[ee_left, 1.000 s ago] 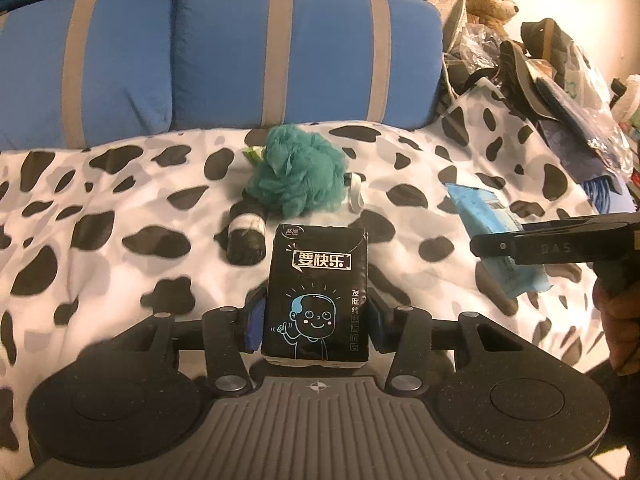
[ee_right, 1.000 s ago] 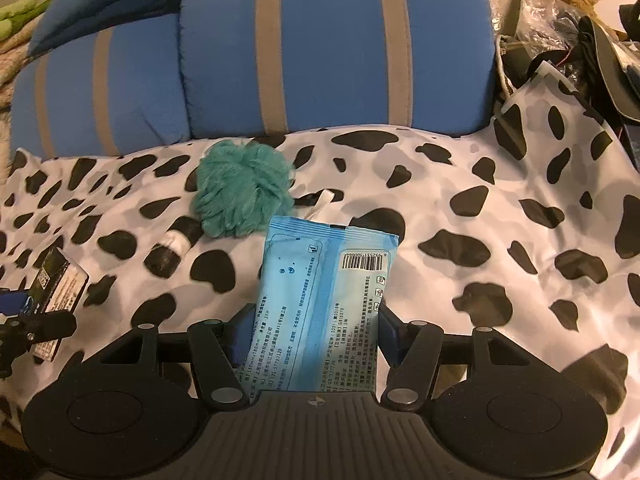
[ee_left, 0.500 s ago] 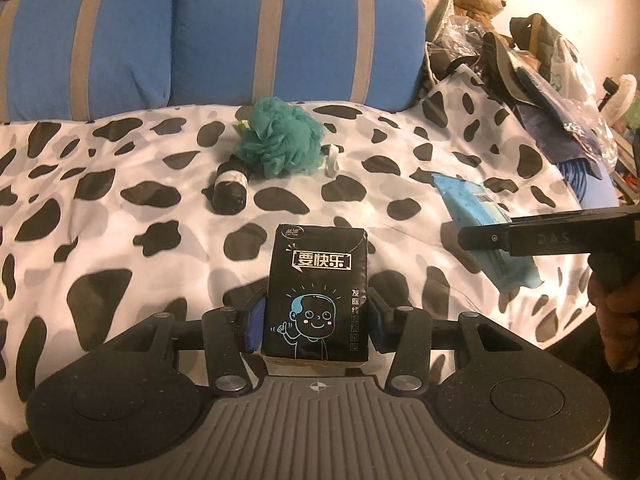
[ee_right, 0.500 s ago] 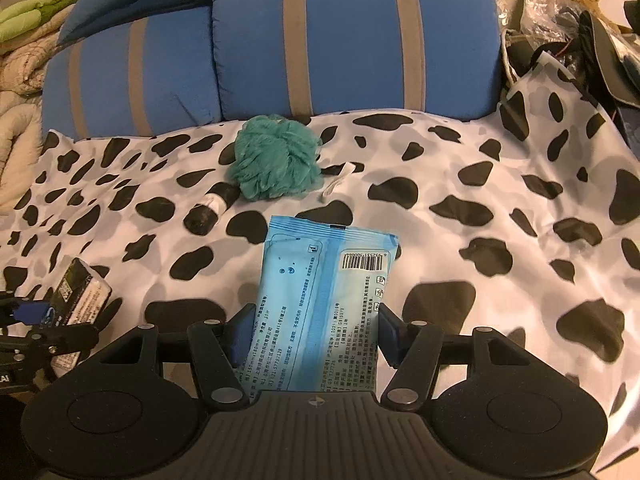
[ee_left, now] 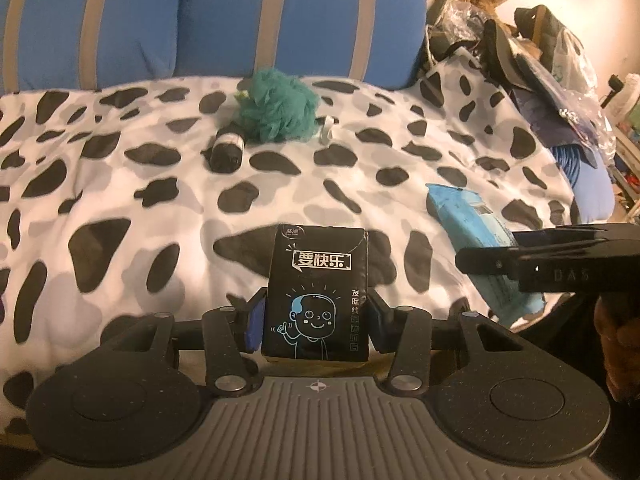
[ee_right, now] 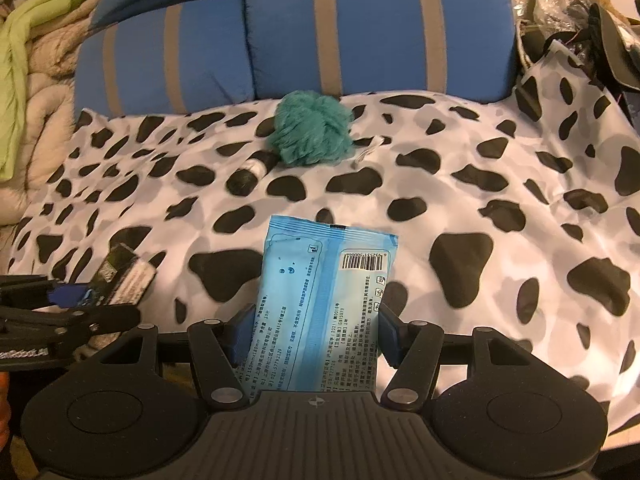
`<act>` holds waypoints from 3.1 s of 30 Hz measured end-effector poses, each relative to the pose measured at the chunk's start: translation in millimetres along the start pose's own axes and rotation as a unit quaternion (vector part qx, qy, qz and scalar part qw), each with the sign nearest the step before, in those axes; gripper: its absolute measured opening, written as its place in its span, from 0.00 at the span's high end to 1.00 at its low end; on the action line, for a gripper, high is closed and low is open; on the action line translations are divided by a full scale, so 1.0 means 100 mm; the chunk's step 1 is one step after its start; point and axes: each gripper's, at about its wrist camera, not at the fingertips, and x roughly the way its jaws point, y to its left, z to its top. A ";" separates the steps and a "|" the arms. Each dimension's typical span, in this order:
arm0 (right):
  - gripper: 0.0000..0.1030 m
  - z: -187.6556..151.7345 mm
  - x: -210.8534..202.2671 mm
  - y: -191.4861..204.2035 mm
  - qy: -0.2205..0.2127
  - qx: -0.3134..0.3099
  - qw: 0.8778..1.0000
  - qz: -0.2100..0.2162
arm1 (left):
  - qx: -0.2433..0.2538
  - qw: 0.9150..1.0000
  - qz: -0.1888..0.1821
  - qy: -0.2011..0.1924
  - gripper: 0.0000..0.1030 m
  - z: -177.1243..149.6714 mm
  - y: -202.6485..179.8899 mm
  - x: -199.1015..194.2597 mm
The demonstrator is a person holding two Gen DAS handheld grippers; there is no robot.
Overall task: Organize soft objects
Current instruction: 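Carry the wet-wipe pack with the right tool while the left tool carries the tissues to the box, then open the left tool over the box while the right tool drops the wet wipes inside, then withdraw both open tools from the box back toward the bed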
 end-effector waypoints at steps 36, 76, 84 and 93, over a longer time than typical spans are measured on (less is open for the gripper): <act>0.34 -0.76 0.13 0.43 0.209 -0.047 0.976 0.024 | -0.010 0.980 0.036 0.195 0.53 -0.53 -0.16 0.19; 0.00 -0.74 0.22 0.36 0.212 -0.044 0.975 -0.048 | -0.026 0.975 0.071 0.211 0.30 -0.53 -0.10 0.27; 0.00 -0.73 0.22 0.30 0.209 -0.032 0.975 -0.069 | -0.027 0.975 0.075 0.208 0.30 -0.53 -0.09 0.28; 0.00 -0.68 0.14 0.15 0.188 -0.007 0.979 -0.081 | -0.030 0.978 0.077 0.191 0.30 -0.44 -0.13 0.28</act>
